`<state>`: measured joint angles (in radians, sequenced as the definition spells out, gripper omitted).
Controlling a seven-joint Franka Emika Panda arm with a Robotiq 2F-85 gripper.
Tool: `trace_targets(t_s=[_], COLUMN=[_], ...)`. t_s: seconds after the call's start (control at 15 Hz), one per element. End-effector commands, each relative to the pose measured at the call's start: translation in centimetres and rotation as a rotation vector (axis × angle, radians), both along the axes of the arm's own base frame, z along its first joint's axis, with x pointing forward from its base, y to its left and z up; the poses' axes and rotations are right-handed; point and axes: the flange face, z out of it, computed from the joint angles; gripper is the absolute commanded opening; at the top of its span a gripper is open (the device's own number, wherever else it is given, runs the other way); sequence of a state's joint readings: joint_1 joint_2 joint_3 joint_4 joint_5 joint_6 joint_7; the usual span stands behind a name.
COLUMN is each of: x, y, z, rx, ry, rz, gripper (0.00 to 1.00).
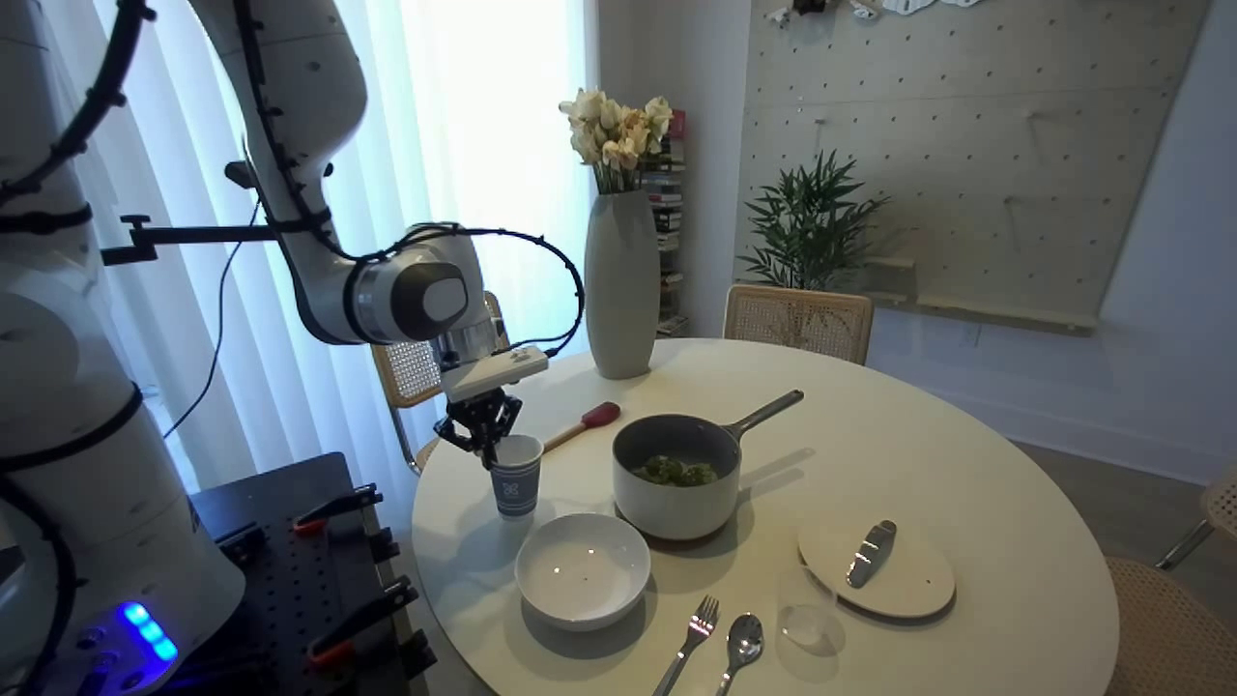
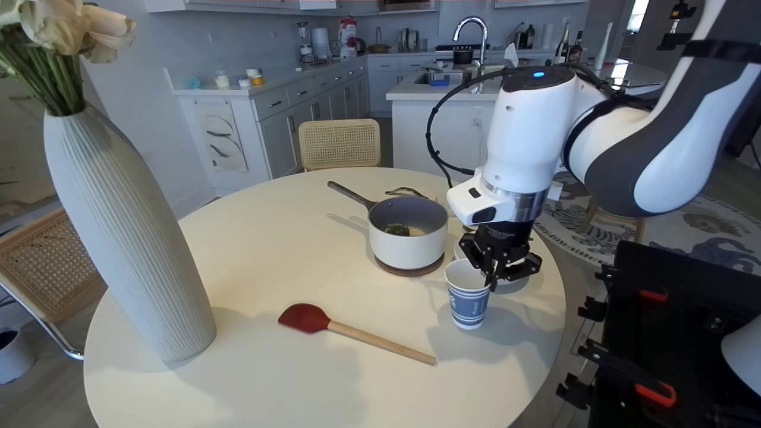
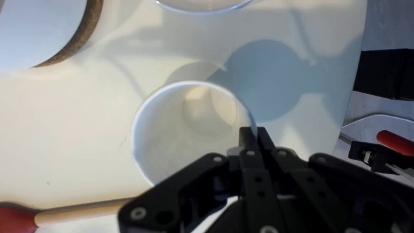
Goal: Place the spoon next to the fork then move the cup to the left
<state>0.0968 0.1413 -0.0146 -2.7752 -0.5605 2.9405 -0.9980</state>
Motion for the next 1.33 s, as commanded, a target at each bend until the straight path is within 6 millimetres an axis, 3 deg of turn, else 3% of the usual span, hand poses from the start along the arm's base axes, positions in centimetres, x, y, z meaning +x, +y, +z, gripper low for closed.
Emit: trace_targets(t_s=[0.0, 0.53, 0.93, 1.13, 1.27], x=[0.1, 0.0, 0.7, 1.4, 2.0], y=[0.1, -0.1, 0.7, 1.9, 2.6], z=[-0.1, -0.1, 1.7, 4.1, 6.8], rx=[0.006, 0.005, 0.049, 0.108, 0.154], ry=[-0.024, -0.022, -0.005, 0.023, 0.024], rz=[-0.015, -0.018, -0.027, -0.052, -0.074], gripper=[0.36, 0.97, 1.00, 1.00, 1.00])
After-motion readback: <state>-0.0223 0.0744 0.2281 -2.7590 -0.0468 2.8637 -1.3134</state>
